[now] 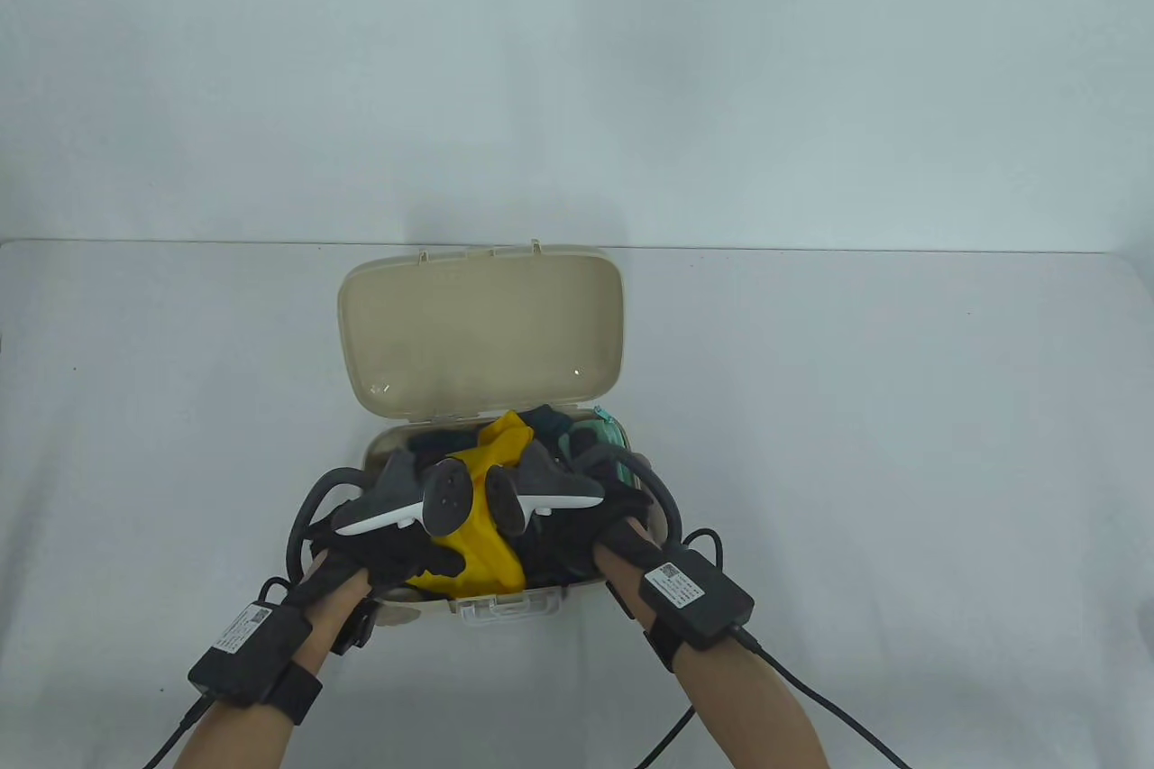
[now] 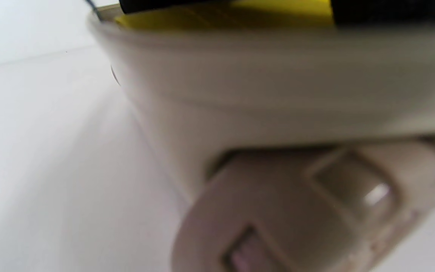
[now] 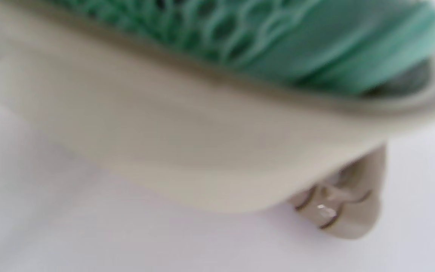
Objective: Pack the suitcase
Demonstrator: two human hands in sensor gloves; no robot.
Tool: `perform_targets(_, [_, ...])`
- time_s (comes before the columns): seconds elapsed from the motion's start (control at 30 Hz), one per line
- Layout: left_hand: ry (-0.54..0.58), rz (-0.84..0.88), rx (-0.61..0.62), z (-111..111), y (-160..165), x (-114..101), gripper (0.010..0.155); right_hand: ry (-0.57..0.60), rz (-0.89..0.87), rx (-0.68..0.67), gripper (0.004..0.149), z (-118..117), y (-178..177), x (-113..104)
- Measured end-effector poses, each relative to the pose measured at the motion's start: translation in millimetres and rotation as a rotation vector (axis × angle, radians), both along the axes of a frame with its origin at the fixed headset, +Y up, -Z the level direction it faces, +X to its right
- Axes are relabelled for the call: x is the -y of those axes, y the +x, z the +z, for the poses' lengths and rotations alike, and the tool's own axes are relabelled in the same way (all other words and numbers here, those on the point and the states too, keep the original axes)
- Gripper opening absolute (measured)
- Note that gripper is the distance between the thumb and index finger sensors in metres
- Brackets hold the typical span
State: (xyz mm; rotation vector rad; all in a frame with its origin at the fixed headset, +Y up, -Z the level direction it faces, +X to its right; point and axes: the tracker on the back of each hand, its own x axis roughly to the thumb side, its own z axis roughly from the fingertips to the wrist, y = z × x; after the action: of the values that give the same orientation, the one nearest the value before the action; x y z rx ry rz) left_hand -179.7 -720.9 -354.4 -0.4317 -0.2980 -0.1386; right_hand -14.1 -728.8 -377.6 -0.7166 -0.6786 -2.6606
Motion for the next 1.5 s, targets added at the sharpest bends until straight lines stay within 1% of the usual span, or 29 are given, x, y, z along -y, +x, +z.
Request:
perform_targets(0.07, [-0.002,-0.002,-0.003,0.1,-0.3,-2.5,0.102,-0.025,-0.08,0.024,0.109,-0.6,6.2,-3.1])
perform_targets(0.17, [-0.005,0.008,-0.014,1.6,-2.6,-13.4,0.102,-0.054,-0.144,0.042,0.105,0.1,13.6,-21.4])
perform_targets(0.27, [0.024,0.045,-0.022,5.4,-10.1,-24.8,0.099,-0.014,-0.256,0.032,0.101,5.8,22.7,-48.4])
perform_targets(0.37, [0.034,0.065,-0.039,8.2,-17.6,-29.9,0.098,-0.021,-0.342,0.035,0.104,8.7,32.0,-59.0])
perform_targets(0.47, [0.026,0.117,-0.048,9.7,-19.6,-29.2,0.098,-0.025,-0.305,0.024,0.109,11.0,36.7,-47.5])
perform_targets(0.57, [0.022,0.061,-0.023,9.6,-13.5,-21.4,0.098,-0.014,-0.177,-0.01,0.112,13.3,32.9,-25.3])
perform_targets(0.6, [0.021,0.034,-0.009,8.8,-10.6,-17.8,0.098,0.007,-0.143,-0.018,0.112,13.1,30.9,-19.1])
perform_targets(0.63, [0.012,0.03,-0.005,7.6,-7.6,-14.4,0.099,0.004,-0.134,-0.019,0.112,11.8,27.8,-13.5])
perform_targets(0.7, [0.009,0.011,0.002,5.8,-3.7,-10.8,0.099,-0.003,-0.129,-0.018,0.112,10.3,23.7,-8.7])
perform_targets(0.83, [0.029,-0.042,0.027,6.3,2.4,-3.7,0.101,0.025,-0.074,-0.045,0.113,9.6,14.4,-0.1])
perform_targets(0.97, [0.099,-0.093,0.043,10.3,6.2,3.4,0.102,-0.004,-0.08,-0.041,0.113,7.7,13.7,4.4])
perform_targets(1.1, [0.083,-0.114,0.042,6.8,5.7,-3.5,0.102,-0.018,-0.105,-0.027,0.112,6.2,15.1,-0.1])
perform_targets(1.17, [0.048,-0.128,0.031,4.3,5.3,-12.4,0.102,-0.017,-0.091,-0.027,0.111,7.3,15.8,-10.6])
perform_targets(1.23, [0.036,-0.118,0.018,5.0,4.3,-19.5,0.102,-0.022,-0.12,-0.021,0.109,8.4,18.1,-21.9])
perform_targets(1.3, [0.057,-0.114,0.011,8.0,0.9,-28.8,0.101,-0.037,-0.193,-0.01,0.107,10.0,24.0,-36.4])
perform_targets(1.37, [0.078,-0.077,-0.009,10.9,-4.2,-36.3,0.098,-0.038,-0.312,0.021,0.104,9.8,32.1,-48.5])
perform_targets(1.4, [0.089,-0.041,-0.026,11.9,-7.6,-40.0,0.098,-0.029,-0.39,0.06,0.103,8.6,37.3,-53.8])
perform_targets(1.5, [0.109,0.045,-0.073,11.0,-14.4,-46.8,0.096,0.004,-0.432,0.117,0.104,4.4,43.8,-55.5])
